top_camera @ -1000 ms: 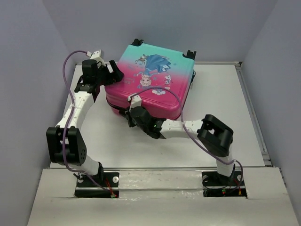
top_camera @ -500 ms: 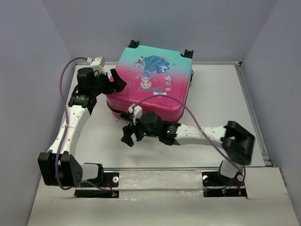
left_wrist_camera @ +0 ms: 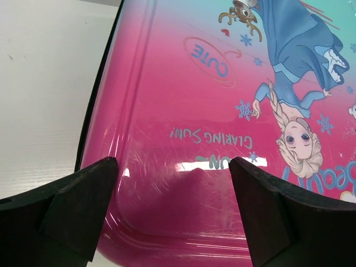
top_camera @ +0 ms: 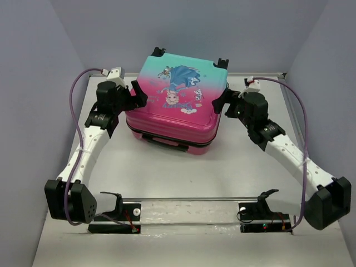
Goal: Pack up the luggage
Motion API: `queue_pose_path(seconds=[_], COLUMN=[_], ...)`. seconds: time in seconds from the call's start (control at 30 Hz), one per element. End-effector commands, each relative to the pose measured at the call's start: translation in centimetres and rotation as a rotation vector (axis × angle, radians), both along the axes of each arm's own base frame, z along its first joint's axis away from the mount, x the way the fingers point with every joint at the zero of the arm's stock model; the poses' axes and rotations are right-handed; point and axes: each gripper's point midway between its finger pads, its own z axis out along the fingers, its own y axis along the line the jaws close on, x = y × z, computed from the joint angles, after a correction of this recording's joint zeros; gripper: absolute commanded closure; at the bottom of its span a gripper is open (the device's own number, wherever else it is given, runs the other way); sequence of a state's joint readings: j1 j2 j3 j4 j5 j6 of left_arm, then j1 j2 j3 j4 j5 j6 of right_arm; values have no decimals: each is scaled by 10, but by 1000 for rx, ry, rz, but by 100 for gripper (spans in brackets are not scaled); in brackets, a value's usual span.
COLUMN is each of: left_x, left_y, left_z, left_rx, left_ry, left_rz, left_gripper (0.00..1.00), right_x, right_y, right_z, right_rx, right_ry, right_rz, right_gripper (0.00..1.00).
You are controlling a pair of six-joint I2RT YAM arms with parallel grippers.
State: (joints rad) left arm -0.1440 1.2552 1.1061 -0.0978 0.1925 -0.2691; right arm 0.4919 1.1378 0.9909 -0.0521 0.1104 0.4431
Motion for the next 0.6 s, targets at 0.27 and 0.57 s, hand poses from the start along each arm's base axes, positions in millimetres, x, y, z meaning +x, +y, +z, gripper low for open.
queue_pose_path(seconds=[0.27, 0.57], left_x=[15, 20], left_y=[74, -23], left_z=[-42, -101], left_rx=[272, 89], left_ry=[140, 274], left_rz=[341, -34], left_gripper=[1, 1], right_x=[57, 63], right_y=[3, 11], right_z=[-68, -84], right_rx=[32, 38], right_ry=[240, 270], right_rz=[21, 46], right_gripper=[0, 0])
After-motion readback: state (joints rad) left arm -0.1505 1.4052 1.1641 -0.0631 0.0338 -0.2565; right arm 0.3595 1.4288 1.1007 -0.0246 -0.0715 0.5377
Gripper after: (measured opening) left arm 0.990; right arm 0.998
